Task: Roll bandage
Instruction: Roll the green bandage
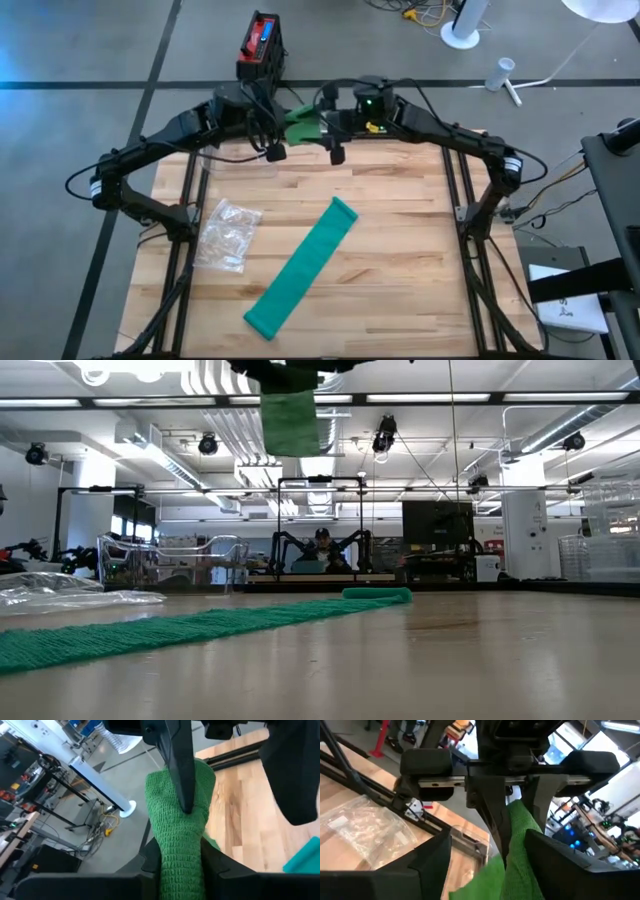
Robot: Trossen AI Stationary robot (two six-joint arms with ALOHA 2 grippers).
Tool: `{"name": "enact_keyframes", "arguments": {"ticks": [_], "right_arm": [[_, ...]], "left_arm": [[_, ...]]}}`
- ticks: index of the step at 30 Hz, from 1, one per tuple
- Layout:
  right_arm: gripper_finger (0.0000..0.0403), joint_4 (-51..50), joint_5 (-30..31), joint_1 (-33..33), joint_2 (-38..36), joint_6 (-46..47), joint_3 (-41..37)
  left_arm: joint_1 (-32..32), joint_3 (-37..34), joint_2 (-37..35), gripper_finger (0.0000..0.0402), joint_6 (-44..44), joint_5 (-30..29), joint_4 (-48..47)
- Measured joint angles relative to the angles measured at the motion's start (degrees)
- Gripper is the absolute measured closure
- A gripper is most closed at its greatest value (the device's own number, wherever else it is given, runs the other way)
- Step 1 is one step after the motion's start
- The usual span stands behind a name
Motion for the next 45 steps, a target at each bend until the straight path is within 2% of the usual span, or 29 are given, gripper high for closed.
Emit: {"name": "enact_keyframes", "arguments": {"ticks": [9, 21, 33, 36, 40, 45], "right_arm": [[0.0189, -1.21, 4.13, -1.16, 0.52, 0.02, 2.26], [0.02, -2.95, 4.17, -1.4, 0.61, 0.22, 2.26], [0.0278, -4.69, 4.21, -1.36, 0.61, -0.37, 2.26], [0.0307, -4.52, 4.19, -1.3, 0.6, -1.72, 2.28], [0.0361, -4.99, 4.06, -1.3, 0.42, -0.7, 3.32], [0.0362, -4.83, 4.24, -1.25, -0.51, -4.87, 3.62]], "left_arm": [[-0.12, -0.09, -0.27, 0.0345, 1.33, -0.28, 0.51], [-0.24, -0.09, -0.45, 0.0341, 2.13, -0.33, 0.45], [-0.24, -0.41, -0.49, 0.0314, 4.02, 1.02, 0.12], [-0.22, -0.42, -0.49, 0.0302, 4.88, 1.94, 0.62], [-0.19, -0.42, -0.98, 0.0272, 1.84, 3.82, 1.37], [-0.22, -0.39, -2.81, 0.0199, -1.3, 4.32, 0.87]]}}
